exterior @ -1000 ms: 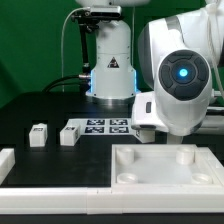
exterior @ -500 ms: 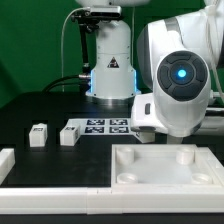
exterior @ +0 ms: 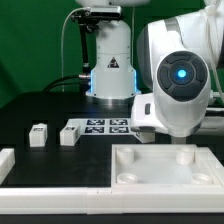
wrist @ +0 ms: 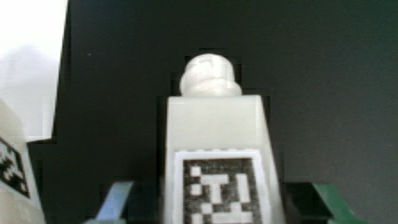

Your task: Assemble one leg

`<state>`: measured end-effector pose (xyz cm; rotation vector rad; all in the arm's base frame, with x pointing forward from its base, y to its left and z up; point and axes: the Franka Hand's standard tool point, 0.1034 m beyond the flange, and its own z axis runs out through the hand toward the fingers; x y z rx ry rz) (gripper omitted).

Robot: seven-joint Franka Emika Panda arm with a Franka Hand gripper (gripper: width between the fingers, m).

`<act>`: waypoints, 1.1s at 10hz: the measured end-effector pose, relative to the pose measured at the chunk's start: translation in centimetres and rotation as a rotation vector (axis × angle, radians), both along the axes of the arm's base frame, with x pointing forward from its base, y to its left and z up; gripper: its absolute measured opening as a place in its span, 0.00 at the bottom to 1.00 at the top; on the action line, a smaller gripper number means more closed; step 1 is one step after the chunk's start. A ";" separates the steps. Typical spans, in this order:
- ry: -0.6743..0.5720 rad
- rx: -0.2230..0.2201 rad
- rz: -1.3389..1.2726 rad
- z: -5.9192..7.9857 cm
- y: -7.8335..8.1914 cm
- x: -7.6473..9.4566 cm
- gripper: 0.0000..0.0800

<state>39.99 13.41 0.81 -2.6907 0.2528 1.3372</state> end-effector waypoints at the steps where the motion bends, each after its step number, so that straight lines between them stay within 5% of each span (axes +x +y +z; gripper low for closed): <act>1: 0.000 0.000 0.000 0.0 0.0 0.0 0.36; 5: -0.001 0.000 0.000 0.0 0.0 0.0 0.36; 8: 0.053 0.018 -0.007 4.2 -1.4 0.6 0.36; 11: 0.037 0.021 -0.009 5.2 -1.5 1.5 0.36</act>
Offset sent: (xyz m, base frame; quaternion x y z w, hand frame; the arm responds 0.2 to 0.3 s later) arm 0.0000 0.0000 0.0000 0.0000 0.0000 0.0000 1.0000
